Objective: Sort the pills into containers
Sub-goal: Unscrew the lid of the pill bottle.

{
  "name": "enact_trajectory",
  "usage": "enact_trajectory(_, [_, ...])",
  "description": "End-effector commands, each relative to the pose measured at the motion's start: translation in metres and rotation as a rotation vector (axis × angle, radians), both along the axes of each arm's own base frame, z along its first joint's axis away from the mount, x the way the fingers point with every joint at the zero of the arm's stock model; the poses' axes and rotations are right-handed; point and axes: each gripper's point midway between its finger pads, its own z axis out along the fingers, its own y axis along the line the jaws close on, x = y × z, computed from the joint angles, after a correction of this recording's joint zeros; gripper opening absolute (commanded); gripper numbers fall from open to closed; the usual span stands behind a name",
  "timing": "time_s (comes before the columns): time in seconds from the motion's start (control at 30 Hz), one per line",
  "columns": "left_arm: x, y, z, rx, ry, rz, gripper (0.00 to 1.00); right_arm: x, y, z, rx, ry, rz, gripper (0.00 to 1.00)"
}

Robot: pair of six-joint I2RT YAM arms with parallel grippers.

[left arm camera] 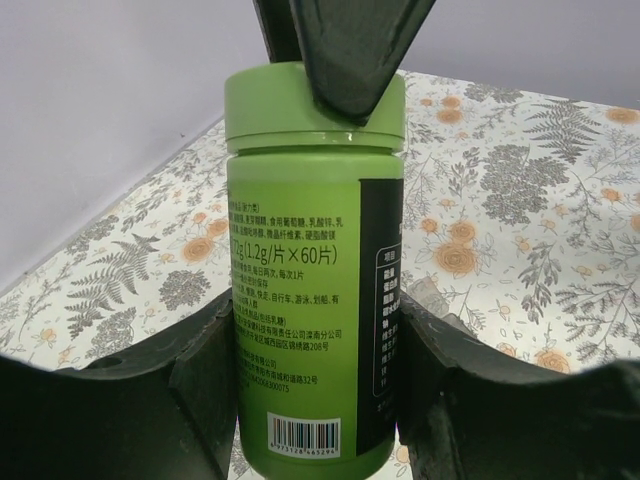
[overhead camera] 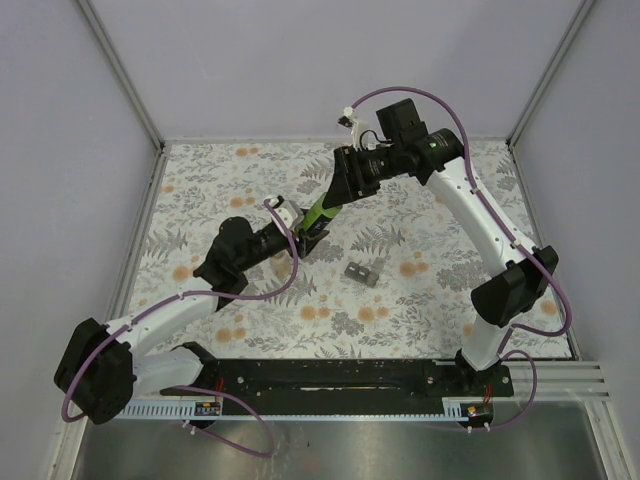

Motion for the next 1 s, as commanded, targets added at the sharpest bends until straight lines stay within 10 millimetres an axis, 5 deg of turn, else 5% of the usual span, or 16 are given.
enact_trajectory(0.0, [-0.013, -0.008, 0.042, -0.066, -0.068, -0.080, 0.00, 0.000, 0.003, 0.008, 0.029, -0.033, 0.041, 0.60])
enact_trajectory(0.23, [-0.046, -0.022, 0.048, -0.097, 0.001, -0.291, 0.00, -0.011, -0.004, 0.020, 0.028, -0.146, 0.140, 0.52])
enact_trajectory(0.57, [-0.095, -0.027, 0.058, -0.143, 0.080, -0.570, 0.00, -0.039, -0.024, 0.045, 0.043, -0.436, 0.316, 0.53])
enact_trajectory(0.97, [-0.115, -0.025, 0.071, -0.182, 0.124, -0.690, 0.00, -0.035, -0.051, 0.064, -0.075, -0.843, 0.389, 0.61])
